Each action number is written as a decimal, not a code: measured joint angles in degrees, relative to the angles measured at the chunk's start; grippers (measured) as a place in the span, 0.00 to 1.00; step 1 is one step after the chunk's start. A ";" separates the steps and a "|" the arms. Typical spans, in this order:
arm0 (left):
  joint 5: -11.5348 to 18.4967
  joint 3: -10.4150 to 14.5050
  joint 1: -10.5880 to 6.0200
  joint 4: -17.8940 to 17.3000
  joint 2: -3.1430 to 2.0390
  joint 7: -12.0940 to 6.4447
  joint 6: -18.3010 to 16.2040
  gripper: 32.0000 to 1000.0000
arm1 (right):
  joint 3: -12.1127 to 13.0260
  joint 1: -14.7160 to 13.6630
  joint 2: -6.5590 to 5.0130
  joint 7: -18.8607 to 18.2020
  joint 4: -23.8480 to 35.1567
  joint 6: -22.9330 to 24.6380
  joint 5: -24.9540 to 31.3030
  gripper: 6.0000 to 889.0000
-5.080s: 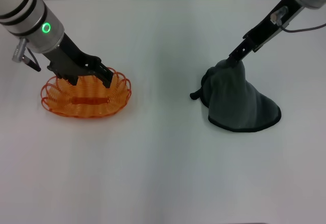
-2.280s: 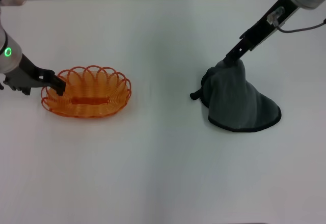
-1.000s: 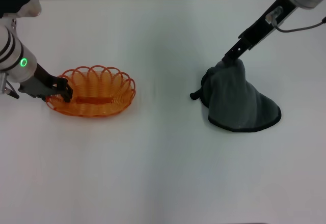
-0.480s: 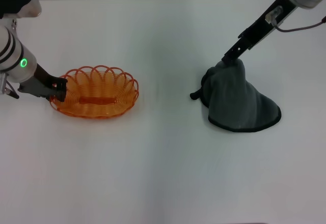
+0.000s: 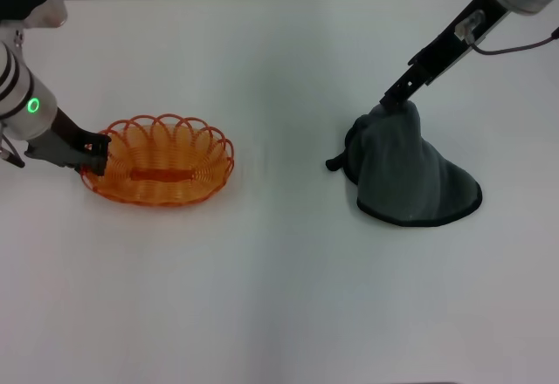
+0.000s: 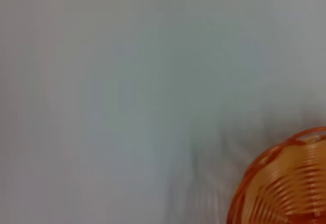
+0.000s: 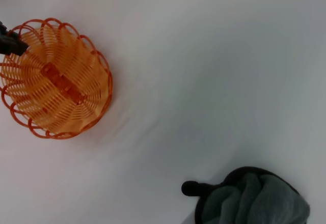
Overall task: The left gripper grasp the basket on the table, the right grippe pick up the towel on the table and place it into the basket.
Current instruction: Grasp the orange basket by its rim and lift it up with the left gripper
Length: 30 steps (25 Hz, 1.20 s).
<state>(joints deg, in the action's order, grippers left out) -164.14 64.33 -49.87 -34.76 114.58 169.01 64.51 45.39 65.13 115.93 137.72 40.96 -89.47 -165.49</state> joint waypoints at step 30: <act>31.39 -6.53 2.71 1.79 -6.97 -14.73 6.68 0.06 | -0.56 -0.04 -0.11 0.00 0.10 -0.03 0.80 0.86</act>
<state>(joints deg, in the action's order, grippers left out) -132.75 57.80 -47.17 -32.97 107.61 154.29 71.20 44.83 65.09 115.81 137.72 41.06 -89.50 -164.69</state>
